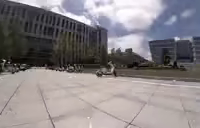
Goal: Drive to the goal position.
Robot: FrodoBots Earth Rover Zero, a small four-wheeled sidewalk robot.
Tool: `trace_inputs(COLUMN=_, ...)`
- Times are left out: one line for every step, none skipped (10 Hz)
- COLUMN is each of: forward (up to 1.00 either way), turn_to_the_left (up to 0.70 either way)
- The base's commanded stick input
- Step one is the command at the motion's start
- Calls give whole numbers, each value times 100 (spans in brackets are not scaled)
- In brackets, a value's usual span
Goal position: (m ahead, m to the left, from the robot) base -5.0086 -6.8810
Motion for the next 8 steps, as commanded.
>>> trace_inputs(forward=0, turn_to_the_left=-64)
trace_inputs(forward=0, turn_to_the_left=-64)
trace_inputs(forward=0, turn_to_the_left=-64)
trace_inputs(forward=0, turn_to_the_left=-64)
trace_inputs(forward=0, turn_to_the_left=-64)
trace_inputs(forward=0, turn_to_the_left=-64)
trace_inputs(forward=0, turn_to_the_left=-64)
trace_inputs(forward=0, turn_to_the_left=-64)
